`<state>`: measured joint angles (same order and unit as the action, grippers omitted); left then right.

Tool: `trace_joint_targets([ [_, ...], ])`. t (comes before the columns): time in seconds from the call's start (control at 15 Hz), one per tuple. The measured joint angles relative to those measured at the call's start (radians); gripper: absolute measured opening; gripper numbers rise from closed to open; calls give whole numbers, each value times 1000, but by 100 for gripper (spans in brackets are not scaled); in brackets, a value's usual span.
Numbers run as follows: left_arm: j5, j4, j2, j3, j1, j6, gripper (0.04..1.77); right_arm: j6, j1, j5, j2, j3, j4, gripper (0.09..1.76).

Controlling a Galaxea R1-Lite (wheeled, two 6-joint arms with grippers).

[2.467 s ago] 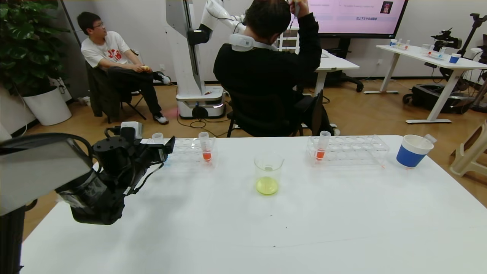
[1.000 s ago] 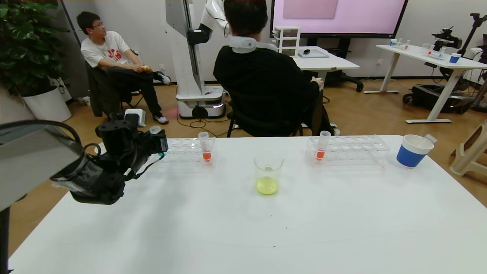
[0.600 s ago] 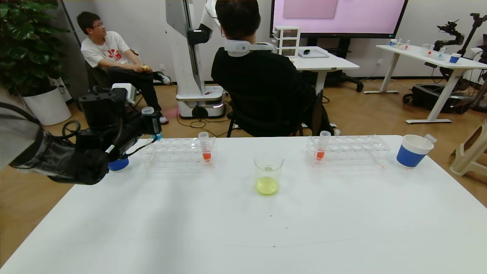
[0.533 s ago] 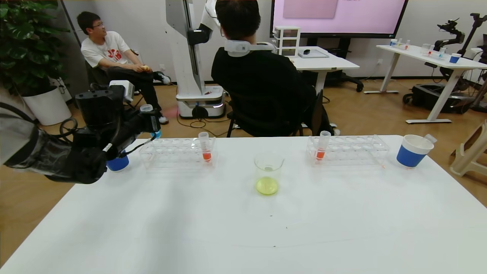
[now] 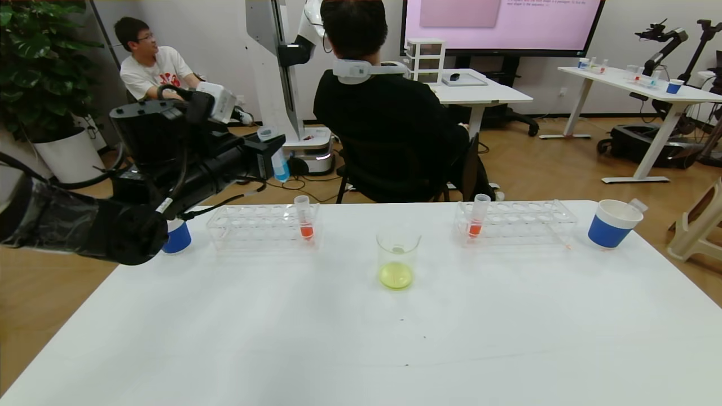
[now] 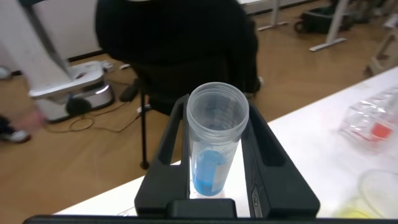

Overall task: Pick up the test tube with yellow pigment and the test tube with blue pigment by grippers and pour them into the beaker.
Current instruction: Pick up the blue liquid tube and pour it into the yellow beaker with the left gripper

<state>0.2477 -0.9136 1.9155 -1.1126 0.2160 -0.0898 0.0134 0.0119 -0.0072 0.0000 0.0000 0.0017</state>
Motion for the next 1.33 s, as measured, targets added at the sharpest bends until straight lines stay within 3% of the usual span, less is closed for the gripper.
trace_joint_targets([
  [0.2, 149, -4, 17, -5, 78, -115, 50, 0, 0, 0, 0, 0, 0, 174],
  [0.4, 196, -21, 77, -18, 158, -299, 50, 0, 0, 0, 0, 0, 0, 174],
  [0.6, 255, -113, 167, -48, 202, -493, 50, 0, 0, 0, 0, 0, 0, 174],
  [0.8, 368, -251, 269, -94, 217, -653, 50, 0, 0, 0, 0, 0, 0, 174],
  [1.33, 480, -295, 410, -215, 218, -949, 50, 0, 0, 0, 0, 0, 0, 174],
])
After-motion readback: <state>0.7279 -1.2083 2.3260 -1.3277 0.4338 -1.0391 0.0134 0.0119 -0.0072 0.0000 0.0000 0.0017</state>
